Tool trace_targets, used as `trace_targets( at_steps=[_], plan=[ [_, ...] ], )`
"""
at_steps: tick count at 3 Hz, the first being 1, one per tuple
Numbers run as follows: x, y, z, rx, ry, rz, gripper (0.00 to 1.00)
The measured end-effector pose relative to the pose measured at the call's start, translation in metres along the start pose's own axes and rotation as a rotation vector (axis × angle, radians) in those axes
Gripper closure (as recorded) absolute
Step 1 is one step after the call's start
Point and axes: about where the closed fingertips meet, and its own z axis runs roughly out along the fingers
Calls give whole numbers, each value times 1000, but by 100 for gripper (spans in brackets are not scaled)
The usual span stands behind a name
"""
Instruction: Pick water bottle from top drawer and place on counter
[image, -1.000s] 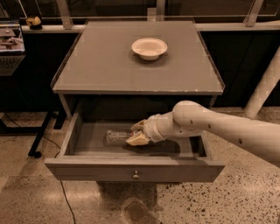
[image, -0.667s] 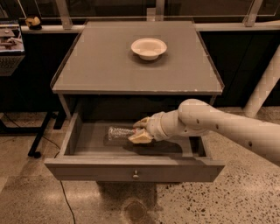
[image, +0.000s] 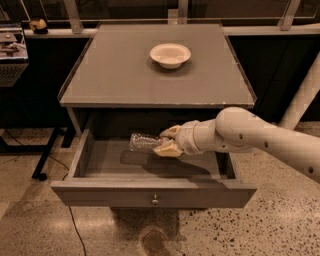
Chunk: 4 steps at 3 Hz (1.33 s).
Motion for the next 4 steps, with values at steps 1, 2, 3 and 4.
trace_targets(
  at_steps=[1, 2, 3, 4],
  plan=[
    [-10, -3, -20, 35, 12, -3, 100],
    [-30, -3, -42, 56, 15, -29, 100],
    [-62, -8, -67, 69, 22, -77, 100],
    [-95, -14, -90, 79, 26, -127, 100]
  ],
)
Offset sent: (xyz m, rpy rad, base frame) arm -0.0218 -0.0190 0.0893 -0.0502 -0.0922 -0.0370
